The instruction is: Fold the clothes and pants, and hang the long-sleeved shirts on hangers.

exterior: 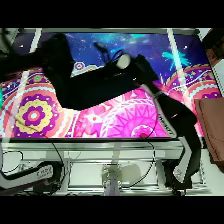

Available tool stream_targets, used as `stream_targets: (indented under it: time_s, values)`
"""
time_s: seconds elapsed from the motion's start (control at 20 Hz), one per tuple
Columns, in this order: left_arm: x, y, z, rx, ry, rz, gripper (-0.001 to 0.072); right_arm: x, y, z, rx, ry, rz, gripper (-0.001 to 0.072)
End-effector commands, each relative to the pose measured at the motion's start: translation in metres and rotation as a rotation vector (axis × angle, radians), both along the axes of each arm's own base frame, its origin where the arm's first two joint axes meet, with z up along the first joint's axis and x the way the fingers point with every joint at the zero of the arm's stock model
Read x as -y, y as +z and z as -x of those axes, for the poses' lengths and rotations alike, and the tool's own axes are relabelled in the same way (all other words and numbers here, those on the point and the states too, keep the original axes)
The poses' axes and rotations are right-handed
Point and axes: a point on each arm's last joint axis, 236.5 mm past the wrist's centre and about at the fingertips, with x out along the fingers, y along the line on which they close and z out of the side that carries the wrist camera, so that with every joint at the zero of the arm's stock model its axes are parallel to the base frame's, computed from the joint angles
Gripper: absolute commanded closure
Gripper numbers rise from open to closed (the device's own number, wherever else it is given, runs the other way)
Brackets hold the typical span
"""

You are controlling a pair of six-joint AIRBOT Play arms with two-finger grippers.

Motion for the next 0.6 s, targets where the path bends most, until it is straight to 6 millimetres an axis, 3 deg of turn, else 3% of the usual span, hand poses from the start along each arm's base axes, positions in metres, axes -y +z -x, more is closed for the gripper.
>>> stream_targets:
  time_s: [0.0, 0.1, 0.15, 0.25, 0.4, 0.55]
  values:
    - [0.07, -0.046, -0.03, -0.067, 0.0, 0.057, 0.0643, 0.067, 0.029, -0.009, 0.002, -0.018, 0.056, 0.0694]
    - [0.109, -0.078, -0.036, -0.115, -0.001, 0.055, 0.0629, 0.087, 0.041, -0.016, 0.013, -0.045, 0.056, 0.0693]
    - [0.128, -0.093, -0.038, -0.124, -0.002, 0.042, 0.0512, 0.095, 0.044, -0.018, 0.013, -0.055, 0.056, 0.0693]
    - [0.157, -0.113, -0.033, -0.143, -0.026, 0.025, 0.0, 0.103, 0.043, -0.017, -0.003, -0.055, 0.065, 0.0692]
    - [0.165, -0.108, -0.025, -0.13, -0.071, 0.014, 0.0016, 0.113, 0.033, -0.012, -0.016, -0.04, 0.126, 0.0693]
    - [0.125, -0.085, -0.015, -0.114, -0.109, -0.025, 0.0024, 0.132, 0.019, -0.016, -0.001, -0.05, 0.227, 0.0692]
